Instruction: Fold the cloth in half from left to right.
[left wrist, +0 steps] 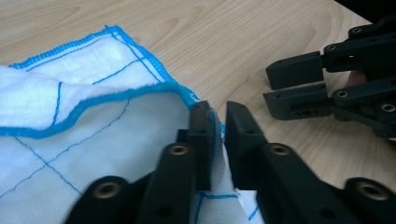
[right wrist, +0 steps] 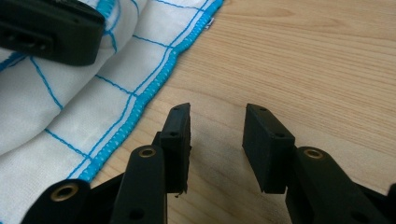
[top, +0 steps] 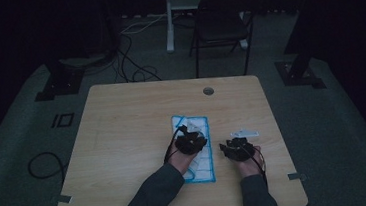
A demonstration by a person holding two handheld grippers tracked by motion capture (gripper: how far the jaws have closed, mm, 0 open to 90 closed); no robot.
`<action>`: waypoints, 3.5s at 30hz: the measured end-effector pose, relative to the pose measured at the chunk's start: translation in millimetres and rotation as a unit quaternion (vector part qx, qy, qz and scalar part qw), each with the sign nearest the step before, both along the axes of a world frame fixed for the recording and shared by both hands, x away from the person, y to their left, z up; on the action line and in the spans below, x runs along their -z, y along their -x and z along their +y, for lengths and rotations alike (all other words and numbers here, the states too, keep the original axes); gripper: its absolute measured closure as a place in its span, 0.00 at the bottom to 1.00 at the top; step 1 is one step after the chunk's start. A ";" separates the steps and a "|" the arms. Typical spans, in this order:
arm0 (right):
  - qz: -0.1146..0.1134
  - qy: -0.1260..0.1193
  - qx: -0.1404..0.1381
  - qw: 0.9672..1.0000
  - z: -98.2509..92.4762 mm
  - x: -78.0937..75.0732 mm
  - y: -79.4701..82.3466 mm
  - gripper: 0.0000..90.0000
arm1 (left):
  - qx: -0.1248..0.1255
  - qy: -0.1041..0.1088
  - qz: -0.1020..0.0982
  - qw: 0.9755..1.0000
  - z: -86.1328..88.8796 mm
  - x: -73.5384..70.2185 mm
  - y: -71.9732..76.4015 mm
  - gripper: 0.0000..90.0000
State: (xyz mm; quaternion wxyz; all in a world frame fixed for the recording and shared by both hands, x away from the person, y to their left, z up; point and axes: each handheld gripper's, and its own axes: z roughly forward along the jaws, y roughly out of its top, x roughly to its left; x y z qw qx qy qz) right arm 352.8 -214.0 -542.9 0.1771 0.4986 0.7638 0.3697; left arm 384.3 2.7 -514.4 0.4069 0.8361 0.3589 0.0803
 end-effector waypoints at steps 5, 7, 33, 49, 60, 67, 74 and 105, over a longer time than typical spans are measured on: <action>-0.001 0.000 0.001 1.000 -0.7 -0.1 0.0 0.69 | 0.001 0.012 -0.010 1.000 9.0 -12.7 6.7 0.82; -0.001 0.000 0.001 1.000 -0.3 0.0 0.0 0.69 | 0.002 0.017 -0.019 1.000 14.7 -19.9 10.1 0.81; 0.000 0.001 0.001 1.000 0.2 0.4 0.2 0.69 | -0.021 -0.026 0.003 0.999 71.3 17.2 35.1 1.00; -0.004 0.000 0.001 1.000 0.6 -1.4 1.8 0.69 | 0.069 -0.003 -0.004 0.998 33.2 13.5 68.8 0.98; -0.007 -0.002 -0.001 1.000 0.5 -2.7 2.8 0.68 | 0.094 -0.013 -0.012 0.995 27.3 14.8 84.9 0.93; -0.009 -0.004 -0.004 1.000 1.0 -3.9 4.1 0.68 | 0.069 -0.024 -0.022 0.997 60.7 12.1 95.9 0.91; -0.012 -0.004 -0.014 1.000 6.7 -6.2 8.6 0.67 | 0.095 -0.047 -0.037 0.994 71.0 12.4 111.9 0.84; -0.017 0.039 -0.100 0.994 46.2 -6.1 85.7 0.46 | 0.082 -0.059 -0.052 0.994 77.8 17.7 118.5 1.00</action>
